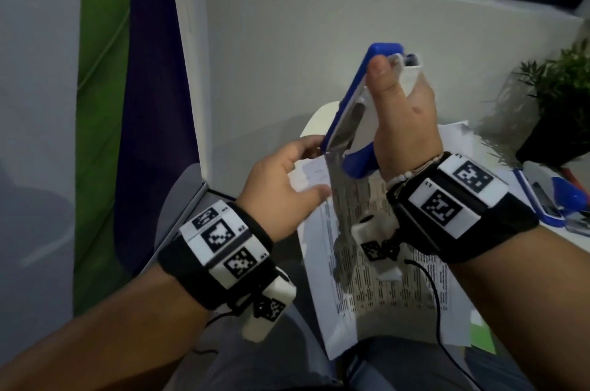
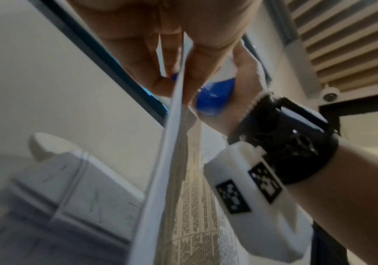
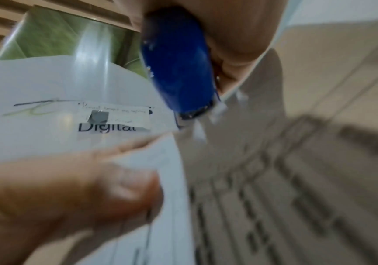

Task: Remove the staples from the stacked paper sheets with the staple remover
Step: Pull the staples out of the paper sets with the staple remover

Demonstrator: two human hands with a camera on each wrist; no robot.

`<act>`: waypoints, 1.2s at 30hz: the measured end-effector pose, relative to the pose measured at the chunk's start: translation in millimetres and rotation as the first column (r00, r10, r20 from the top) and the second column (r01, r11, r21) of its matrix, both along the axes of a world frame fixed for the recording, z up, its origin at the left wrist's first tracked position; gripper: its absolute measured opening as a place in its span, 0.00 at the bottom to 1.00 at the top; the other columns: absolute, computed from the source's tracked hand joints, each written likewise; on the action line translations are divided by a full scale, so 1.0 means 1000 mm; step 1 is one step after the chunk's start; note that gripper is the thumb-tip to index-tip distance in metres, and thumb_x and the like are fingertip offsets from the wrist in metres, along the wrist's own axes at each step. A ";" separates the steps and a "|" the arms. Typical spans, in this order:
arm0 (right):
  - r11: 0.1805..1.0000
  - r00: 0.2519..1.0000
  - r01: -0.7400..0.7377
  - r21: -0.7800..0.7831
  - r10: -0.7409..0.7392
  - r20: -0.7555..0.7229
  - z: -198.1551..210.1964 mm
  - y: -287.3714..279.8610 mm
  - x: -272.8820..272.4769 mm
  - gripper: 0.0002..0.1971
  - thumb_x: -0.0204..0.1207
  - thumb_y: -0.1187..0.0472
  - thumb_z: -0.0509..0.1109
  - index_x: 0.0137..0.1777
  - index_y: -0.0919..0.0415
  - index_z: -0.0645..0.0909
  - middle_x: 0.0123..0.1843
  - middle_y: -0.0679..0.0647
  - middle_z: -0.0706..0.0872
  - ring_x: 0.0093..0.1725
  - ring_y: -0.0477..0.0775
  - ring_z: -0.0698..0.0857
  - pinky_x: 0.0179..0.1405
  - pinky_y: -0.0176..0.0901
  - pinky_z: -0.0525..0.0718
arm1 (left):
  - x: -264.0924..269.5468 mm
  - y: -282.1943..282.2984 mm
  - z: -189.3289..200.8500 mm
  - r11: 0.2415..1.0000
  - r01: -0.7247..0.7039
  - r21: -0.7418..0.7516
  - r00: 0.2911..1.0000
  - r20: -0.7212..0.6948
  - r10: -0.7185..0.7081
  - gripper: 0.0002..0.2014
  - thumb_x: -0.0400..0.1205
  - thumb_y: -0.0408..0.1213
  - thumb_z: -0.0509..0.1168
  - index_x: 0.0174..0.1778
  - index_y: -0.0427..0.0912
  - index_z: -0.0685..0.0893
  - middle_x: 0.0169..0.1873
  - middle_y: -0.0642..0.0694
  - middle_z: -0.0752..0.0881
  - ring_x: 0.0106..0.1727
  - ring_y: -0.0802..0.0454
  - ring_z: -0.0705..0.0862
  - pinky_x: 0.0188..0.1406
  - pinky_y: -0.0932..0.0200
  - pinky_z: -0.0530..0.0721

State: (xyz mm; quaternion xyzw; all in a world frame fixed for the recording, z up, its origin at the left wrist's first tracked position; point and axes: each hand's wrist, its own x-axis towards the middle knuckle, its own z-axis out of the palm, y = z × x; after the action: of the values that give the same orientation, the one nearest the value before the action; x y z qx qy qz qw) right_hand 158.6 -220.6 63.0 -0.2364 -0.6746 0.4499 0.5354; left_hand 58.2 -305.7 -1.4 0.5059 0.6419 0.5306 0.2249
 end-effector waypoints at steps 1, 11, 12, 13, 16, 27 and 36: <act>0.998 0.998 0.055 0.018 -0.055 0.002 0.002 0.002 0.004 0.14 0.71 0.38 0.64 0.39 0.48 0.72 0.32 0.42 0.78 0.33 0.46 0.80 0.36 0.38 0.81 | -0.004 0.002 -0.002 0.999 -0.030 -0.012 0.998 0.055 0.031 0.26 0.71 0.28 0.74 0.51 0.66 0.78 0.49 0.60 0.85 0.48 0.63 0.84 0.51 0.68 0.83; 0.939 0.929 0.338 0.063 -0.344 0.140 -0.014 0.029 0.047 0.24 0.71 0.35 0.65 0.53 0.56 0.71 0.37 0.41 0.76 0.27 0.29 0.78 0.29 0.22 0.72 | -0.028 0.016 -0.015 0.880 -0.474 -0.039 0.786 0.432 0.443 0.12 0.75 0.29 0.70 0.39 0.55 0.83 0.41 0.53 0.89 0.44 0.51 0.88 0.49 0.47 0.88; 0.935 0.908 0.349 0.062 -0.354 0.225 -0.023 0.032 0.050 0.23 0.74 0.38 0.66 0.54 0.57 0.71 0.37 0.41 0.75 0.27 0.29 0.78 0.27 0.22 0.71 | -0.027 0.017 -0.016 0.867 -0.497 -0.030 0.781 0.419 0.463 0.12 0.76 0.30 0.70 0.38 0.56 0.82 0.41 0.55 0.88 0.44 0.52 0.88 0.50 0.48 0.88; 0.931 0.883 0.356 0.077 -0.363 0.298 -0.032 0.035 0.053 0.20 0.77 0.41 0.66 0.54 0.57 0.71 0.37 0.42 0.75 0.29 0.31 0.78 0.28 0.26 0.72 | -0.028 0.017 -0.016 0.854 -0.520 -0.016 0.776 0.410 0.480 0.13 0.76 0.31 0.70 0.37 0.57 0.82 0.40 0.56 0.88 0.44 0.52 0.88 0.50 0.48 0.88; 0.924 0.845 0.378 0.058 -0.370 0.387 -0.049 0.038 0.059 0.15 0.81 0.47 0.64 0.58 0.57 0.72 0.39 0.45 0.77 0.32 0.33 0.77 0.31 0.32 0.71 | -0.031 0.017 -0.013 0.817 -0.576 0.023 0.754 0.402 0.520 0.13 0.76 0.32 0.69 0.37 0.59 0.80 0.39 0.58 0.86 0.44 0.54 0.87 0.49 0.50 0.88; 0.950 0.888 0.308 0.053 -0.307 0.341 -0.045 0.040 0.055 0.15 0.79 0.44 0.64 0.51 0.56 0.71 0.35 0.42 0.75 0.27 0.27 0.76 0.28 0.22 0.72 | -0.075 0.020 -0.009 0.777 -0.603 -0.178 0.396 0.779 0.486 0.12 0.79 0.25 0.65 0.49 0.48 0.82 0.48 0.44 0.86 0.49 0.48 0.87 0.48 0.52 0.88; 0.964 0.884 0.259 0.054 -0.259 0.389 -0.043 0.043 0.044 0.13 0.79 0.47 0.65 0.54 0.52 0.69 0.39 0.39 0.76 0.34 0.32 0.76 0.30 0.19 0.70 | -0.077 0.020 -0.013 0.760 -0.631 -0.159 0.369 0.800 0.474 0.11 0.81 0.25 0.63 0.54 0.46 0.78 0.42 0.49 0.84 0.39 0.55 0.85 0.26 0.63 0.86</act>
State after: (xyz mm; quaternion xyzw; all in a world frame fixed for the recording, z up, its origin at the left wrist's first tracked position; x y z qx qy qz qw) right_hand 202.6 -177.5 20.4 -0.4096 -0.7304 0.3178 0.4447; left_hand -19.1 -285.4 -14.9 -0.0184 0.5504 0.7957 0.2521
